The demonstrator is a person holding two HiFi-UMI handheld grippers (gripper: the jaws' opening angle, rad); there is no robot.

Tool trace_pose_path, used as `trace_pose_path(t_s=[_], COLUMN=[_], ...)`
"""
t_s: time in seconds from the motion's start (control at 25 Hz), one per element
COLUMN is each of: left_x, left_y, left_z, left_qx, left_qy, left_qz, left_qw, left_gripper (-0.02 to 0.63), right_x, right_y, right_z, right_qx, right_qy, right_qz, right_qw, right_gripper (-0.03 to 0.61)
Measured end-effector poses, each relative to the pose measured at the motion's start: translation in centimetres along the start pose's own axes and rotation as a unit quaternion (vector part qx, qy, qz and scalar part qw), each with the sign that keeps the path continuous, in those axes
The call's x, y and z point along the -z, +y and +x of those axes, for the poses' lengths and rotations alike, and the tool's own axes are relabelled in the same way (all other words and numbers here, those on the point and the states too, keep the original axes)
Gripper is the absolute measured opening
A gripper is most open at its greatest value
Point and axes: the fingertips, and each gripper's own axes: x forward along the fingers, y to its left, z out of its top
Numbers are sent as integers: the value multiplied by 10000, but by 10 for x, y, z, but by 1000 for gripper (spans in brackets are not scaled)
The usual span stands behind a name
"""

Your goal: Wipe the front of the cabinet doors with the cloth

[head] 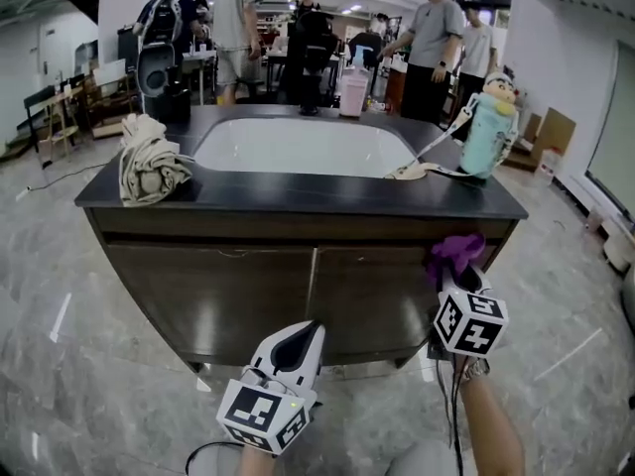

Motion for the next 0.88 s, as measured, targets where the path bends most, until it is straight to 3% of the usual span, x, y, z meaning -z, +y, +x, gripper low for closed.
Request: trace_pose_path(t_s=[0.28,0.48,0.68,0.88], left_x=[14,17,12,13], left_y=[-3,-2,-5,2], left_z=[4,0,-5,-10], left_qx=[75,60,99,-114], left_qy=[181,193,156,154], left_qz=[151,144,134,181], left_qw=[9997,9997,9997,9997], left_gripper=[5,5,5,5], right_x=[0,-1,-2,3], right_y=[2,77,123,199], right_z=[0,-6,-10,-16], right_qx=[68,-440,-628,-1482], right_qy=[-32,-88,-208,-134], right_qz=[8,-345,-157,-268], right_qw=[10000,9984,9977,9885], right_gripper=[104,106,106,107])
